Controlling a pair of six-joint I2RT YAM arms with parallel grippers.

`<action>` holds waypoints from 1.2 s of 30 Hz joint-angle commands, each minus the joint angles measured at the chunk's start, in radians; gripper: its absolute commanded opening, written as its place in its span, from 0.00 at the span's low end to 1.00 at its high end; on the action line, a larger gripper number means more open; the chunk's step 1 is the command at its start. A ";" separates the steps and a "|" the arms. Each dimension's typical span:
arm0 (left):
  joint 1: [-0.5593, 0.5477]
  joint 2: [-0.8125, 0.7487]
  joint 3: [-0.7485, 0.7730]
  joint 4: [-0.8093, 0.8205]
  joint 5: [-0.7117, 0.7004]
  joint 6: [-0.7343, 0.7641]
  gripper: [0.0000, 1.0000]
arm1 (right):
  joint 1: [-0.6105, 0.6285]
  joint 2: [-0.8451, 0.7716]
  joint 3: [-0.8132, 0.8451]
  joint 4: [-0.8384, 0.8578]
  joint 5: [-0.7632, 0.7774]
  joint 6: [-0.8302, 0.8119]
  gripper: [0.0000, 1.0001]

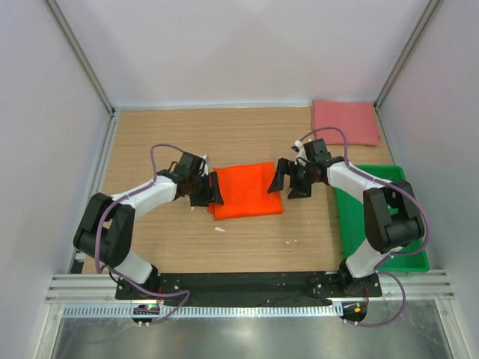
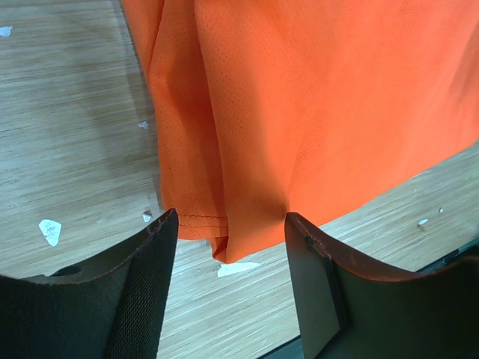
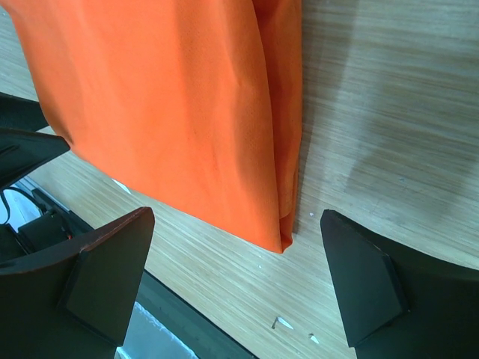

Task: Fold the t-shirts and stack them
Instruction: Fold the tshirt

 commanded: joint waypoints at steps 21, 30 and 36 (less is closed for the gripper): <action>-0.001 0.061 0.041 0.019 0.066 -0.006 0.11 | -0.004 -0.066 -0.010 0.026 -0.012 0.010 1.00; 0.002 -0.015 0.065 -0.128 -0.111 0.043 0.58 | -0.006 -0.071 -0.028 0.041 -0.014 0.017 1.00; 0.011 0.045 0.065 -0.073 -0.038 0.072 0.59 | -0.006 -0.066 -0.040 0.051 -0.020 0.025 1.00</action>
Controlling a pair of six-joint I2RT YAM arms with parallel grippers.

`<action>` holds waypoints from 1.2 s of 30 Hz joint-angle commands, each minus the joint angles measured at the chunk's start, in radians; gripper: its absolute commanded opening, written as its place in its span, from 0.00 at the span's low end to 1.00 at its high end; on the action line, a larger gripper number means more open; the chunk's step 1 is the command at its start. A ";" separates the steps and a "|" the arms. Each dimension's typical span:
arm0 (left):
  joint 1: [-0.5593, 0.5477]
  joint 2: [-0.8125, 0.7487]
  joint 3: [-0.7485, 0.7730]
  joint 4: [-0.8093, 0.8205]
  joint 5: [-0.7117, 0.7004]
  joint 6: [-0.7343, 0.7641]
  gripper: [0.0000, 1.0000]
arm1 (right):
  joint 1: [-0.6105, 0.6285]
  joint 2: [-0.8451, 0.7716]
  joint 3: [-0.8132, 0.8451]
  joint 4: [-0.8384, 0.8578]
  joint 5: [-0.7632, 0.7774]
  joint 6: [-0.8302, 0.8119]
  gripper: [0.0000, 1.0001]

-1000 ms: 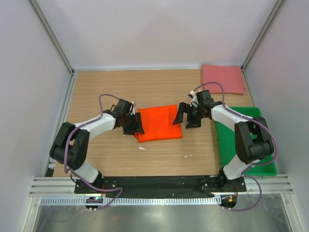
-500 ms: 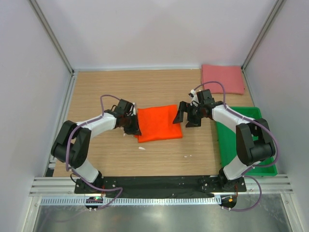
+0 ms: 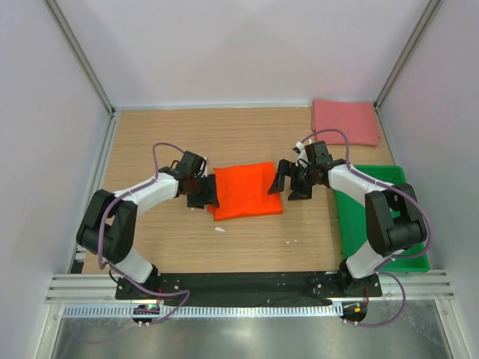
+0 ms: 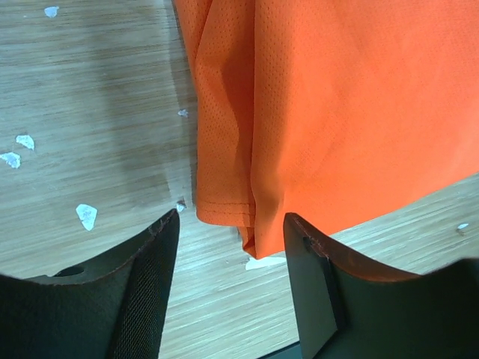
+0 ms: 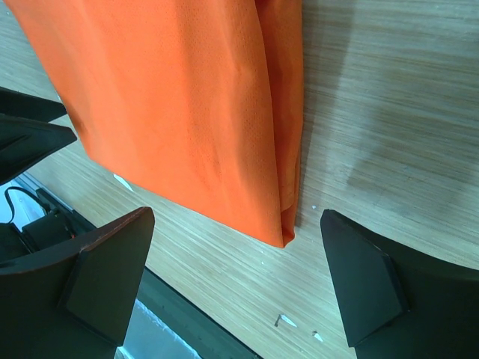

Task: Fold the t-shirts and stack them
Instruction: Fold the tshirt

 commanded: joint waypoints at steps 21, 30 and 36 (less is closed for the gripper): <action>0.012 0.053 0.053 0.074 0.161 -0.047 0.16 | -0.013 -0.009 0.015 0.023 -0.031 0.000 1.00; 0.104 -0.001 -0.014 0.170 0.293 -0.111 0.00 | -0.021 -0.012 0.004 0.026 -0.030 -0.009 1.00; 0.130 -0.022 -0.091 0.235 0.376 -0.134 0.00 | -0.042 0.020 0.046 0.029 -0.001 -0.026 1.00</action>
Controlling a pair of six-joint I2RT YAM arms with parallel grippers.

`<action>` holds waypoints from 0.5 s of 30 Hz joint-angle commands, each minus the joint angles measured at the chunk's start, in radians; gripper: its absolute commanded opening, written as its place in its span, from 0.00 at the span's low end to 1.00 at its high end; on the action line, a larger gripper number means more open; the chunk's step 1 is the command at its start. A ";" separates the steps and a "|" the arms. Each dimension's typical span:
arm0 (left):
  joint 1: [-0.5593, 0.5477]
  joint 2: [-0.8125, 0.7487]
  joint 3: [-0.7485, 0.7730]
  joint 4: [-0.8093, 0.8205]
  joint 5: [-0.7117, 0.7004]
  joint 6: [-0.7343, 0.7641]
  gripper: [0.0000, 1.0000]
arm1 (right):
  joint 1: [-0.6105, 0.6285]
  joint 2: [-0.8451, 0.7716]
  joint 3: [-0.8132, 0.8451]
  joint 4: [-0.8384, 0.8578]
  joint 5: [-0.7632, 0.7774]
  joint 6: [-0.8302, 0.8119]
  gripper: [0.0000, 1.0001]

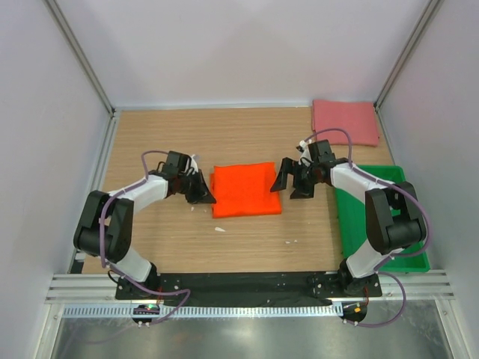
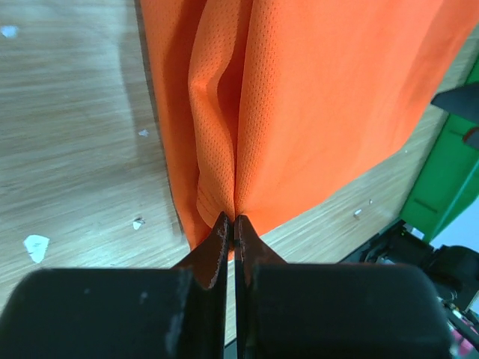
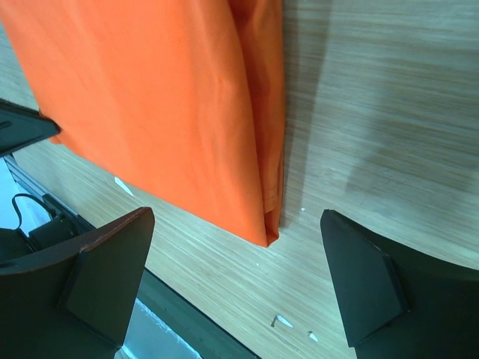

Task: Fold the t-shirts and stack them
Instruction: Fold the tshirt

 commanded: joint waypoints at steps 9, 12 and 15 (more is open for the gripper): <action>0.013 0.018 -0.097 0.115 0.097 -0.057 0.00 | -0.012 0.164 0.184 0.119 0.013 -0.018 1.00; 0.020 0.032 -0.092 0.093 0.088 -0.039 0.00 | -0.012 0.219 0.244 0.121 0.009 -0.046 1.00; 0.030 0.034 -0.095 0.083 0.080 -0.031 0.00 | -0.013 0.282 0.298 0.135 -0.042 -0.069 1.00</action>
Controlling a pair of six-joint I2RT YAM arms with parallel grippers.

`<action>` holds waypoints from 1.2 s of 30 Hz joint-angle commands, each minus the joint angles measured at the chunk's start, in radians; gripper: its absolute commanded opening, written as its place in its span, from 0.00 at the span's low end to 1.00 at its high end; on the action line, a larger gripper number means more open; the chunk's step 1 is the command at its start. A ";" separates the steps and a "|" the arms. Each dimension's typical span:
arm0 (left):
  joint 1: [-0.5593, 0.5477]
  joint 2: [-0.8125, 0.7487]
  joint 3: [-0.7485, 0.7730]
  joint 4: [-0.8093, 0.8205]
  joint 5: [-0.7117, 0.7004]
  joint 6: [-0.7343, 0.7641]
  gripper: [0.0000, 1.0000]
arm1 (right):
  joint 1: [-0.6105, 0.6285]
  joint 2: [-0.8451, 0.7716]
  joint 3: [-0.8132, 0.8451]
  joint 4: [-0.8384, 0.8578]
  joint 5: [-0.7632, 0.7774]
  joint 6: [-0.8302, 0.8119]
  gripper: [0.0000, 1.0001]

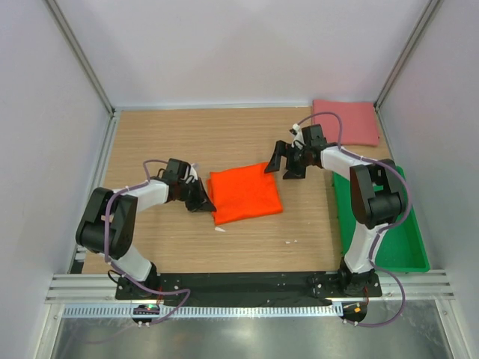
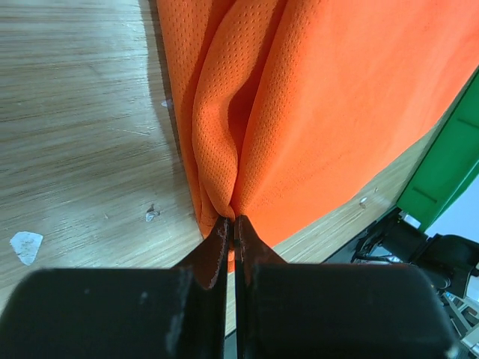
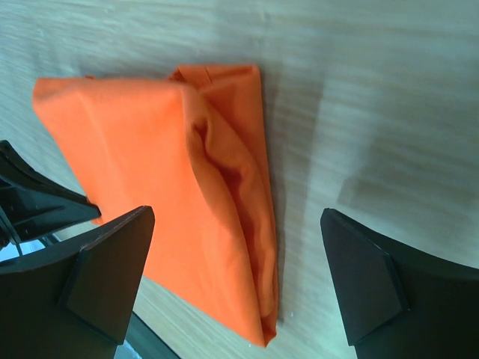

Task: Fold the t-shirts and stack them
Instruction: Fold the tshirt, then neatly place the folded tshirt to the corner

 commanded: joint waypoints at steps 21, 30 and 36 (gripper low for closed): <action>0.062 0.052 0.052 -0.109 -0.028 0.103 0.00 | 0.047 0.258 0.187 0.143 -0.229 -0.027 0.76; 0.072 0.075 0.073 -0.118 -0.031 0.117 0.00 | 0.127 0.268 0.100 0.232 -0.258 0.039 0.65; 0.075 0.071 0.079 -0.135 -0.039 0.132 0.00 | 0.127 0.251 0.121 0.232 -0.253 0.044 0.21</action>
